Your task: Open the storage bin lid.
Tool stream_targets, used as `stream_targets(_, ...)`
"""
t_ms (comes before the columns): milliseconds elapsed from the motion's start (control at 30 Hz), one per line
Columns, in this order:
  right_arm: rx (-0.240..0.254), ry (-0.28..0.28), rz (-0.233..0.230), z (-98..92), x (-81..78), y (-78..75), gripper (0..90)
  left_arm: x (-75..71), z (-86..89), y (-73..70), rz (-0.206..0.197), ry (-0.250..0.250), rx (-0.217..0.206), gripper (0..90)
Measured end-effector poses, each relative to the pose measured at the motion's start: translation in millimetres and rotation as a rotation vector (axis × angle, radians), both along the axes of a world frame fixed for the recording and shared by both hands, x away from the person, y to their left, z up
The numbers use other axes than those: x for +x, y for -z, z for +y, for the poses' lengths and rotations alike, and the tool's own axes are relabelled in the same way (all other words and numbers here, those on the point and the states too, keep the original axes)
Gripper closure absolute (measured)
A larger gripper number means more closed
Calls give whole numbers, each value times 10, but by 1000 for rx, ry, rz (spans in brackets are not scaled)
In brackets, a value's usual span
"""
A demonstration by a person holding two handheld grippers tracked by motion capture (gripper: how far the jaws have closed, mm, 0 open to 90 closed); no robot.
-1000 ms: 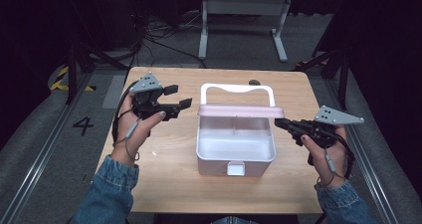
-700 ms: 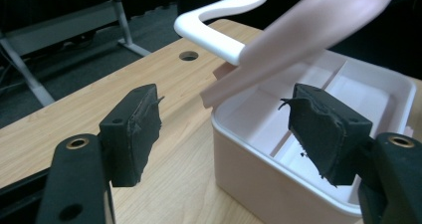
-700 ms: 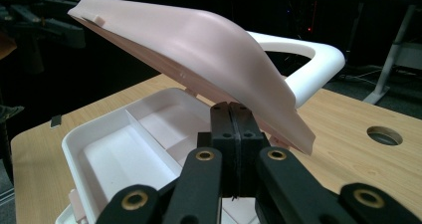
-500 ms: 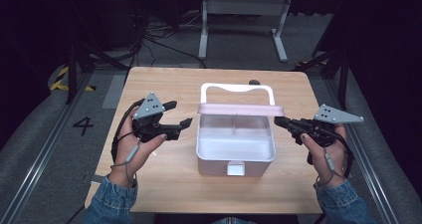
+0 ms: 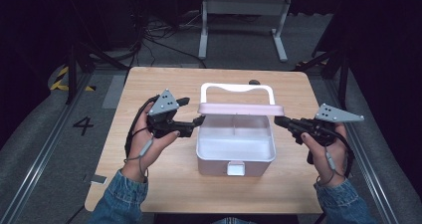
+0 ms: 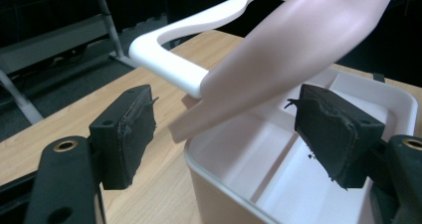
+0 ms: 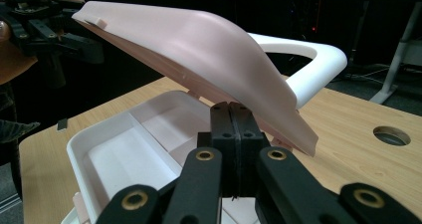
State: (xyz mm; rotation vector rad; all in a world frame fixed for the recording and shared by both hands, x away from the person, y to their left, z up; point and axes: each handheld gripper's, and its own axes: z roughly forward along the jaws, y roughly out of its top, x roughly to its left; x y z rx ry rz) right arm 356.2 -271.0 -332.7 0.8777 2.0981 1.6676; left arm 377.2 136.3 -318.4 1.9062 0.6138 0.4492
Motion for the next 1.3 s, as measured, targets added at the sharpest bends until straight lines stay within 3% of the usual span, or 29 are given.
stream_targets(433, 11, -4, 14, -9, -3, 3, 900, 108, -233, 6, -38, 53, 2, 268)
stream_targets(633, 13, 1, 8, -16, -10, 1, 900, 134, -298, -17, -57, 81, -14, 414)
stream_targets(733, 11, 3, 10, -22, -18, -5, 900, 139, -306, -28, -56, 76, -20, 500)
stream_targets(1033, 14, 2, 10, -36, -26, -12, 900, 161, -299, -28, -70, 57, -26, 539)
stream_targets(1300, 2, 15, -5, -89, -75, -46, 881, 216, -298, -67, -70, 34, -8, 589)
